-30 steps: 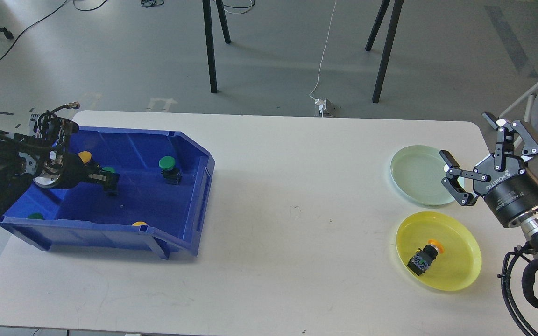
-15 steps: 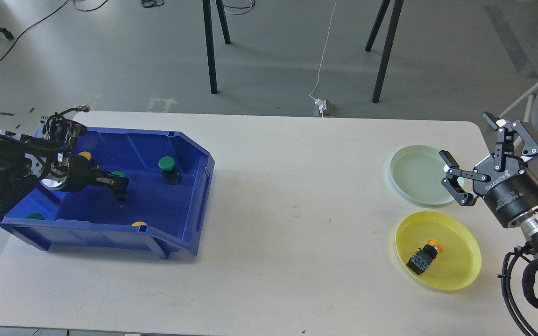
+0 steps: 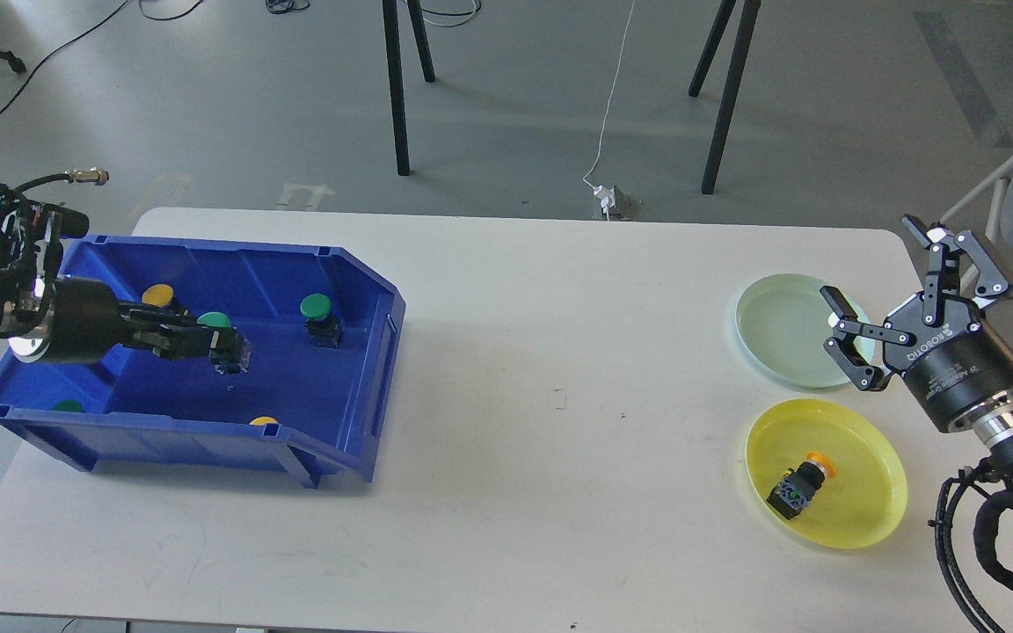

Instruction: Pass button and place on color plate

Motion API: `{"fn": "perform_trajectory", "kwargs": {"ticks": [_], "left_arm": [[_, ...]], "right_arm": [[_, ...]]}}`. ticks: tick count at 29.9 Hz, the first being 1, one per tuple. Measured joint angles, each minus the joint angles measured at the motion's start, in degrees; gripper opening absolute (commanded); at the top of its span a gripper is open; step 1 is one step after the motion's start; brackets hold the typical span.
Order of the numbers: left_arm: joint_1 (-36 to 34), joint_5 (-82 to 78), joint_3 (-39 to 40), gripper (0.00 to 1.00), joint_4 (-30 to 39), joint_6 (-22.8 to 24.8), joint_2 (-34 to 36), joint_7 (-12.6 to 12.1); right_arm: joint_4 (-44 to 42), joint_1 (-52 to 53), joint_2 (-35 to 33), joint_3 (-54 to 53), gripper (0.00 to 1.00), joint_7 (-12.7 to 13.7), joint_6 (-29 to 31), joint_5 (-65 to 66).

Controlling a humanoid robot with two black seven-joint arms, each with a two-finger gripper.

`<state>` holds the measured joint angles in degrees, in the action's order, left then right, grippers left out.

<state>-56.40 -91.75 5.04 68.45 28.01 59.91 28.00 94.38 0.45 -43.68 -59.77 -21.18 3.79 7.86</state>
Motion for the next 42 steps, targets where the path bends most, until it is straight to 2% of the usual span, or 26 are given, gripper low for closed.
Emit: {"fn": "perform_trajectory", "kwargs": {"ticks": [5,10,16,21,27,33,37,42], "left_arm": [[0.0,5.8,6.6,0.13,4.7,0.0,4.1,0.0],[0.0,11.6,15.3,0.13,5.7,0.0,3.7,0.0],[0.1,23.5,19.9,0.13,5.1,0.0,-5.3,0.0],[0.1,26.9,21.1,0.13,0.3,0.0,-16.6,0.0],[0.7,30.5,24.8,0.13,-2.4,0.0,-25.7,0.0],[3.7,35.6,26.1,0.13,-6.7,0.0,-32.4,0.0],[5.1,35.9,26.0,0.13,-8.3,0.0,-34.8,0.0],[5.4,35.9,26.0,0.13,-8.6,0.0,-35.3,0.0]], "right_arm": [[-0.3,0.0,0.0,-0.1,0.98,-0.2,0.0,0.1],[-0.5,0.1,0.0,-0.2,0.98,-0.2,0.0,0.3],[-0.3,0.7,-0.1,-0.1,0.98,-0.2,0.1,0.7],[0.0,1.9,-0.2,1.8,0.98,0.1,0.1,2.1],[-0.3,9.7,-0.1,9.4,0.98,-0.7,0.1,3.3],[-1.0,23.5,1.2,21.6,0.98,-3.4,-0.4,2.7],[-4.8,31.2,6.1,28.8,0.98,-4.3,-0.7,2.4],[-9.0,34.4,12.6,31.1,0.98,-5.4,-0.7,2.3]]}}
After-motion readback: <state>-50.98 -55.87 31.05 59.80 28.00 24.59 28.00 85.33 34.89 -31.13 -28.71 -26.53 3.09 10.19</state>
